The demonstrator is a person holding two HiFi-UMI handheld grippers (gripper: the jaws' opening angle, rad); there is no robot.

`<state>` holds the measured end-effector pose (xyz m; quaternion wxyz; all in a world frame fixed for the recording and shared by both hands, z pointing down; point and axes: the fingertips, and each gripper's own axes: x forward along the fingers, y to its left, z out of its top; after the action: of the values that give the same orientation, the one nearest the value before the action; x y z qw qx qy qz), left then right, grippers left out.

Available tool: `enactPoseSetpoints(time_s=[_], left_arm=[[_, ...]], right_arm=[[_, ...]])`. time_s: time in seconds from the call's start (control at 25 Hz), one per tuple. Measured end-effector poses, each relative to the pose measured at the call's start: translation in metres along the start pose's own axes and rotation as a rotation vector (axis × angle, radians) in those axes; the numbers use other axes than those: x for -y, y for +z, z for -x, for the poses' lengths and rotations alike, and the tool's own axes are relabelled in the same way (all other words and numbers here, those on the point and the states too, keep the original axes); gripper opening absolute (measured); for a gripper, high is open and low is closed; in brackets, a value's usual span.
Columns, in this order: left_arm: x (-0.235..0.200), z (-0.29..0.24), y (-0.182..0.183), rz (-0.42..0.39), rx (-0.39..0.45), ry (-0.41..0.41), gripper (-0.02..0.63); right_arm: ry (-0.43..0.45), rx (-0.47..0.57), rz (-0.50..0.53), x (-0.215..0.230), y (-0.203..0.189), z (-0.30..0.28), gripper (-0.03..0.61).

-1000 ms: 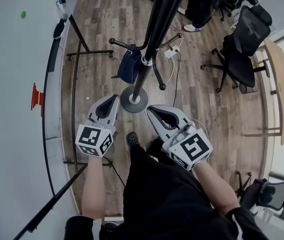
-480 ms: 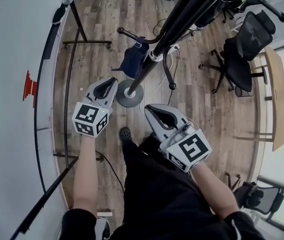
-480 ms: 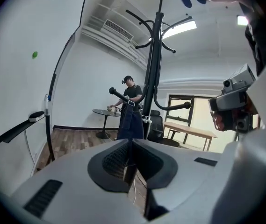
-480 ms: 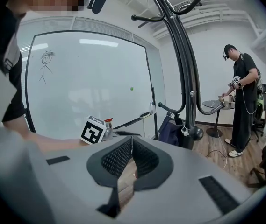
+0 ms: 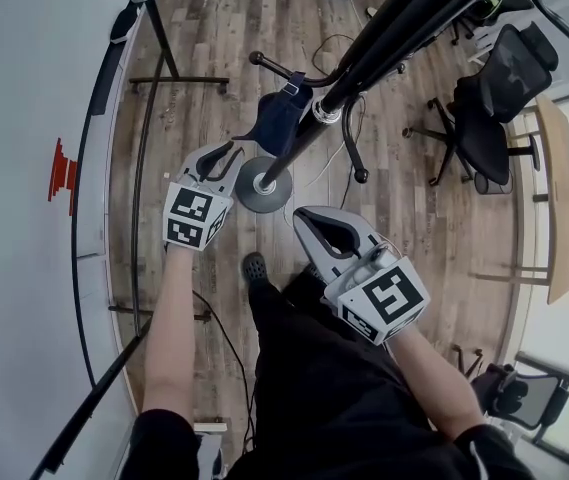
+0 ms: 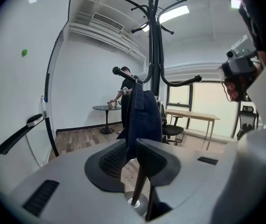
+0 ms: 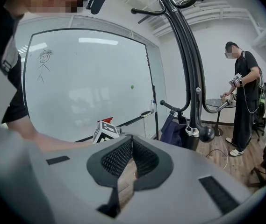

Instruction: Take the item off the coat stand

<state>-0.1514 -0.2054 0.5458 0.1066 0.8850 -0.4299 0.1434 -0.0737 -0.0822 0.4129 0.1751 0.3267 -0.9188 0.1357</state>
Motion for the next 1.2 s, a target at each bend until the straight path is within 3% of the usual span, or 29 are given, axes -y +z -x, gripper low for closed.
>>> enactPoseSetpoints(time_s=[0.28, 0.56, 0.96, 1.2], left_arm=[[-0.008, -0.025, -0.029, -0.200, -0.152, -0.001, 0.099], [-0.006, -0.045, -0.039, -0.344, -0.229, -0.060, 0.151], [-0.002, -0.068, -0.056, -0.601, -0.356, -0.104, 0.161], [0.001, -0.073, -0.057, -0.625, -0.375, -0.107, 0.124]], right_arm=[[-0.012, -0.006, -0.004, 0.008, 0.001, 0.000, 0.031], [-0.024, -0.008, -0.009, 0.016, 0.002, 0.000, 0.032], [-0.041, -0.003, -0.025, 0.019, 0.000, 0.006, 0.031], [-0.045, 0.005, -0.025, 0.019, 0.001, 0.009, 0.031]])
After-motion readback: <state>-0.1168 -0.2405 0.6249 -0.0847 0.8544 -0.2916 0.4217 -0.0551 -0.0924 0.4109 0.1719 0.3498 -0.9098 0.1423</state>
